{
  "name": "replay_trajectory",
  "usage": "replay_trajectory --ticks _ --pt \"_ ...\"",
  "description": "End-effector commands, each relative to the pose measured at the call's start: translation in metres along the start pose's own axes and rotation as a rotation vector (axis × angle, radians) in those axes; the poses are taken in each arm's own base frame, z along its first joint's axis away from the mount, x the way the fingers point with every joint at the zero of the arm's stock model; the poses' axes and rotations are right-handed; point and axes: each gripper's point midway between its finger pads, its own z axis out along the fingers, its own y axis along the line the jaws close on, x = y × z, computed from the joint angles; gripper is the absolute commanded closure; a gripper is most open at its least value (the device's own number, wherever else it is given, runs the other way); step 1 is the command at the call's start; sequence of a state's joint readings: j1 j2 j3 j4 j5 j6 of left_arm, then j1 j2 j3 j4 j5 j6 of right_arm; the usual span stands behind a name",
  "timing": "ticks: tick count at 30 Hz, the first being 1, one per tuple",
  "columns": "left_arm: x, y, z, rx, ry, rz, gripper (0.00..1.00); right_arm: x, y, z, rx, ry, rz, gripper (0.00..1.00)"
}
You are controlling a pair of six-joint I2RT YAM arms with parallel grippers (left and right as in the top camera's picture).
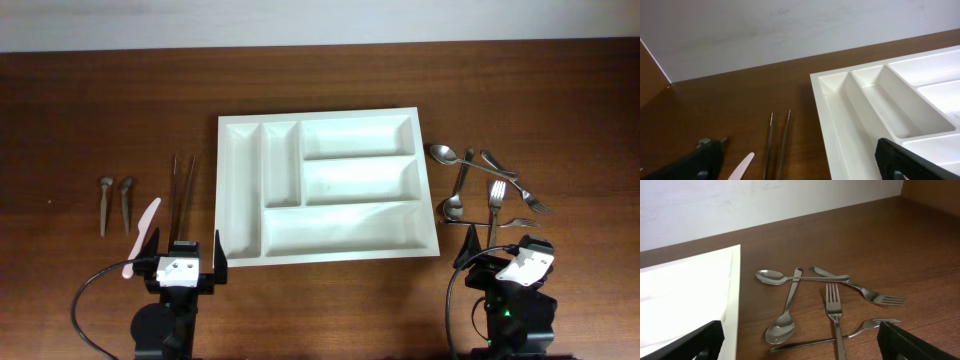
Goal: Pack container
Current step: 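Raise both arms from rest and move them over the cutlery piles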
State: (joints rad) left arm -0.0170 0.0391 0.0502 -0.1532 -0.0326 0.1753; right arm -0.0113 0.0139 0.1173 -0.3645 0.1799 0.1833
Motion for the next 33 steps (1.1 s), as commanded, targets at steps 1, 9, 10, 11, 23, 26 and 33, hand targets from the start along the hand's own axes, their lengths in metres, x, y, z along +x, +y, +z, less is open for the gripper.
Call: replay_trajectory --ticks 1,9,10,11,23,26,33 --pt "0.001 -0.003 0.0 0.015 -0.008 0.01 0.01 0.001 -0.001 0.0 0.006 -0.007 -0.002 0.01" --pt "0.001 -0.003 0.0 0.015 -0.008 0.01 0.01 0.001 -0.001 0.0 0.005 -0.007 -0.002 0.01" --pt "0.001 -0.003 0.0 0.015 -0.008 0.01 0.01 0.001 -0.001 0.0 0.005 -0.007 -0.002 0.01" --pt "0.001 -0.003 0.0 0.015 -0.008 0.01 0.01 0.001 -0.001 0.0 0.005 -0.007 -0.002 0.02" --pt "-0.001 -0.013 0.0 0.074 -0.015 -0.01 0.01 0.001 0.003 0.0 -0.017 -0.003 0.024 0.01" --pt "0.001 -0.014 0.0 0.078 -0.008 -0.033 0.01 0.004 0.021 -0.001 -0.12 0.019 0.046 0.02" --pt "0.001 -0.019 0.001 0.104 0.005 -0.115 0.01 0.012 0.063 -0.013 -0.373 0.075 0.045 0.01"
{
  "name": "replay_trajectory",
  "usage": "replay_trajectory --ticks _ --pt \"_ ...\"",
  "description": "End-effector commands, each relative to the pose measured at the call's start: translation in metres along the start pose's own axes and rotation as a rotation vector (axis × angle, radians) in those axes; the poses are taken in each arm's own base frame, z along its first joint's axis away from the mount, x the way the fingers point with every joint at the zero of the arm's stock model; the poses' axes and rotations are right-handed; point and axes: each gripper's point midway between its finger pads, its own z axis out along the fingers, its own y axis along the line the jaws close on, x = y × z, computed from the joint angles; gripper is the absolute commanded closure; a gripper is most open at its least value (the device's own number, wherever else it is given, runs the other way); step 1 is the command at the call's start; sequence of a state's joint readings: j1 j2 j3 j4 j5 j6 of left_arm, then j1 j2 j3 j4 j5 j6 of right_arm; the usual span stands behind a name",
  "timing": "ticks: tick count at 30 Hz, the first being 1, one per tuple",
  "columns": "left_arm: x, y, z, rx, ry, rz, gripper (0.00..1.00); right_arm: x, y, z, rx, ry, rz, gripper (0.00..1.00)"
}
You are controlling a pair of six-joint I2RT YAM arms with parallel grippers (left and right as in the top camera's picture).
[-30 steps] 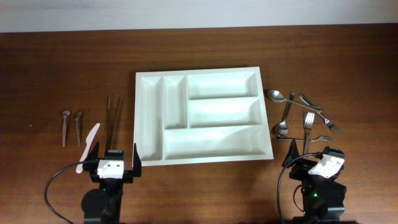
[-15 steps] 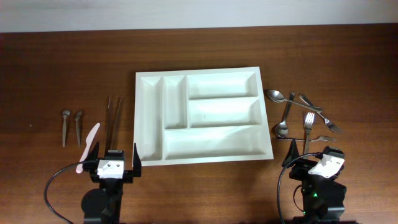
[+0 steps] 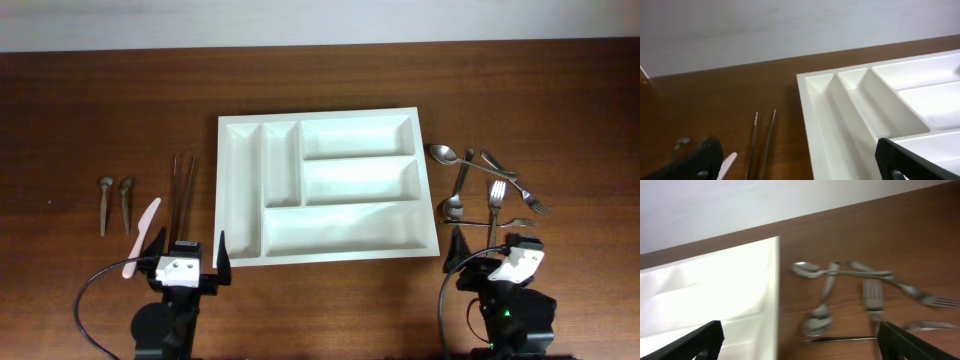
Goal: Pack container
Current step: 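Raise both arms from rest and move them over the cutlery piles, then lower the right gripper onto the large spoon in the right pile and close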
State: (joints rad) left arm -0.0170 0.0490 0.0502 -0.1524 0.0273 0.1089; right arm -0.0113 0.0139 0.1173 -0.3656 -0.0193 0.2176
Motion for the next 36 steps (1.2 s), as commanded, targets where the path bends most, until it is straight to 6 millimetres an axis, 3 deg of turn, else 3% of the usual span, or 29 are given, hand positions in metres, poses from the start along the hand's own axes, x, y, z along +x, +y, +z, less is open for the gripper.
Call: replay_trajectory --ticks 1,6,8,11,18,22,25,28,32,36 --pt "-0.003 -0.012 0.0 0.07 -0.007 -0.048 0.01 0.007 0.037 -0.005 -0.216 0.044 0.011 0.01" --pt "-0.06 -0.013 -0.016 0.101 -0.116 -0.04 0.01 0.0 0.042 -0.015 -0.214 0.11 0.077 0.01" --pt "-0.072 -0.008 -0.02 0.077 -0.104 -0.041 0.01 -0.003 0.035 -0.016 -0.163 0.146 0.081 0.01" --pt "-0.075 0.007 -0.019 0.004 0.037 -0.049 0.01 -0.016 0.026 -0.015 -0.074 0.238 0.033 0.01" --pt "-0.09 0.025 0.019 -0.044 0.268 -0.031 0.01 -0.058 0.009 0.008 0.126 0.53 -0.043 0.01" --pt "-0.083 0.036 0.047 -0.045 0.437 -0.054 0.01 -0.09 0.016 0.029 0.118 0.676 -0.152 0.01" --pt "-0.072 0.037 0.072 0.071 0.609 -0.067 0.01 -0.125 0.023 0.048 0.123 0.751 -0.159 0.01" --pt "-0.062 0.047 0.089 0.101 0.731 -0.131 0.01 -0.143 0.036 0.06 0.085 0.788 -0.132 0.01" --pt "-0.045 0.066 0.106 0.08 0.837 -0.183 0.01 -0.147 0.051 0.065 0.017 0.844 -0.096 0.01" --pt "-0.028 0.075 0.116 0.068 0.884 -0.207 0.01 -0.147 0.048 0.076 0.028 0.839 -0.079 0.01"
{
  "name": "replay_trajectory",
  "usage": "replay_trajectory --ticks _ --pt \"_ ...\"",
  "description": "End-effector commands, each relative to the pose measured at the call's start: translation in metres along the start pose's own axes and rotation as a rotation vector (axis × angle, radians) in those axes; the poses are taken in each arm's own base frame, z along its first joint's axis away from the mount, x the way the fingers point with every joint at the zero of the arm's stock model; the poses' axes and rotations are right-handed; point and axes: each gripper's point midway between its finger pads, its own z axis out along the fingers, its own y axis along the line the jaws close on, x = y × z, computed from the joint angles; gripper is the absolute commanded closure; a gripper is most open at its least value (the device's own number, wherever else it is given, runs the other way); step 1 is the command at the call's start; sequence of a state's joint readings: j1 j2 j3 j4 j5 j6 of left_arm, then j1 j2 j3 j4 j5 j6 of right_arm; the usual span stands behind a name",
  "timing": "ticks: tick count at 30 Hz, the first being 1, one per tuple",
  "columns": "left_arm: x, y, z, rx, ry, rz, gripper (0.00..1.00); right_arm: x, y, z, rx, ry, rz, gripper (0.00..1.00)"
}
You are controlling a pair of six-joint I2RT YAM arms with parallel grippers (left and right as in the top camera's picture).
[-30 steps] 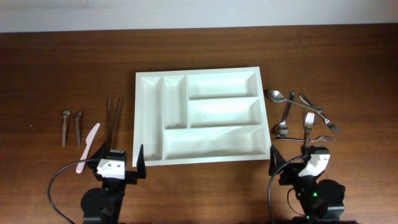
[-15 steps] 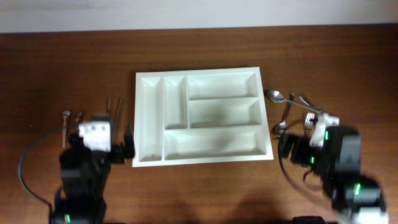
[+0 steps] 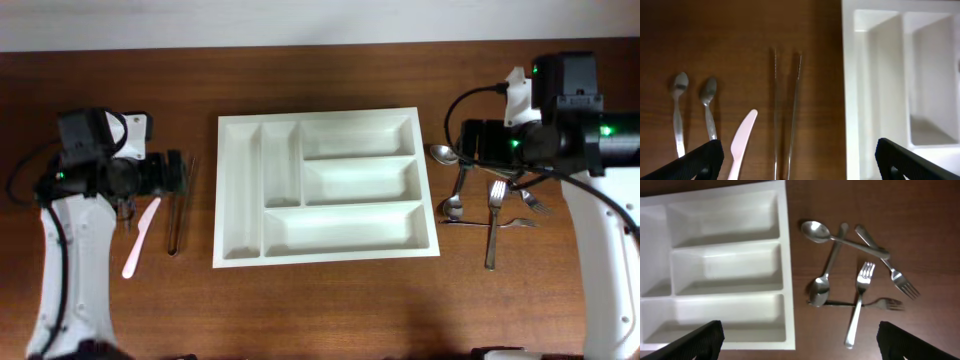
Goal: Pack container
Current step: 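Lower the right gripper onto the large spoon in the right pile and close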
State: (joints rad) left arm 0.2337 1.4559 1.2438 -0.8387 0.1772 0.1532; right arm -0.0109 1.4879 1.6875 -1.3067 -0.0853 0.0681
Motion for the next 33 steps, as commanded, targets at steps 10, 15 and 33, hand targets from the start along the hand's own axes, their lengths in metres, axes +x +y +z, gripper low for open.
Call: replay_trajectory --ticks 10,15,33 --pt "0.002 0.014 0.019 -0.012 0.053 -0.01 0.01 0.005 -0.053 0.064 0.103 0.191 0.325 0.05" --pt "0.002 0.014 0.019 -0.012 0.053 -0.01 0.01 0.02 -0.056 0.095 0.125 0.312 0.401 0.18" --pt "0.002 0.014 0.019 -0.012 0.053 -0.01 0.01 0.058 -0.043 0.172 0.08 0.577 0.58 0.25"
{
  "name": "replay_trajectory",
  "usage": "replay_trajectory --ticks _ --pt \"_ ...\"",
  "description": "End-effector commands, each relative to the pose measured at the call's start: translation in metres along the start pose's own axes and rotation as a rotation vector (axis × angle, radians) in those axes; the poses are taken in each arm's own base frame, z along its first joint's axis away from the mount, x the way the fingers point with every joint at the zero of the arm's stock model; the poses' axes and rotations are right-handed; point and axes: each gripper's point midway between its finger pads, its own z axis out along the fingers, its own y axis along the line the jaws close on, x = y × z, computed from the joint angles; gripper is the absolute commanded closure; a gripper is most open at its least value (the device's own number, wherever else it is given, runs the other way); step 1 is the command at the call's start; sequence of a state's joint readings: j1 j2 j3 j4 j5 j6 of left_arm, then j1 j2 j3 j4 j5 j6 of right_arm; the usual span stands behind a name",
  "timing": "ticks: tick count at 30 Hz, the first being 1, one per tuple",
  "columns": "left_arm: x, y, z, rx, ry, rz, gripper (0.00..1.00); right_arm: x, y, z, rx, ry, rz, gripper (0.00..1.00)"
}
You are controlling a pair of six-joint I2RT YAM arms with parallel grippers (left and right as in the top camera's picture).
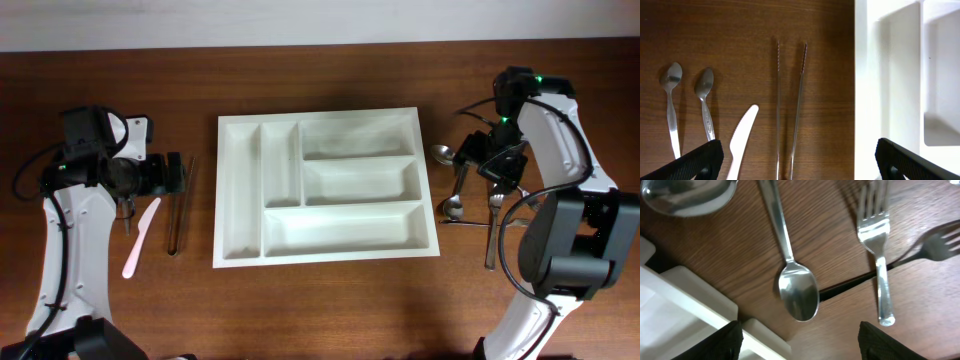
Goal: Pack container
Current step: 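Lower the right gripper onto the large spoon in the right pile and close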
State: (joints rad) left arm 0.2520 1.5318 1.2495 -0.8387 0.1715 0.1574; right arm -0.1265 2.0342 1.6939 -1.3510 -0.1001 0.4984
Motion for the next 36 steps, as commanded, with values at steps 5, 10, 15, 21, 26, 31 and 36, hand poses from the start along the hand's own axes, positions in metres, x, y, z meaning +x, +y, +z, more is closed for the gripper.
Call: replay_trajectory --ticks 5,10,15,21,26,31,36 --pt "-0.007 0.003 -0.003 -0.008 -0.015 0.014 0.01 0.01 0.02 0.0 -0.138 0.066 -0.066 0.24" --pt "-0.007 0.003 -0.003 -0.008 -0.015 0.014 0.01 -0.003 0.016 0.001 -0.155 0.035 -0.054 0.18" --pt "-0.007 0.003 -0.003 -0.008 -0.015 0.014 0.01 -0.014 0.018 0.011 -0.164 0.013 -0.05 0.29" --pt "-0.007 0.003 -0.003 -0.008 -0.015 0.014 0.01 -0.031 0.011 0.028 -0.072 -0.033 0.043 0.36" --pt "-0.007 0.003 -0.003 -0.008 -0.015 0.014 0.01 -0.039 0.004 0.046 -0.01 -0.04 0.046 0.37" --pt "-0.007 0.003 -0.003 -0.008 -0.015 0.014 0.01 -0.042 -0.003 0.059 0.033 -0.029 0.048 0.4" --pt "-0.007 0.003 -0.003 -0.008 -0.015 0.014 0.01 -0.04 -0.005 0.071 0.058 0.0 0.046 0.42"
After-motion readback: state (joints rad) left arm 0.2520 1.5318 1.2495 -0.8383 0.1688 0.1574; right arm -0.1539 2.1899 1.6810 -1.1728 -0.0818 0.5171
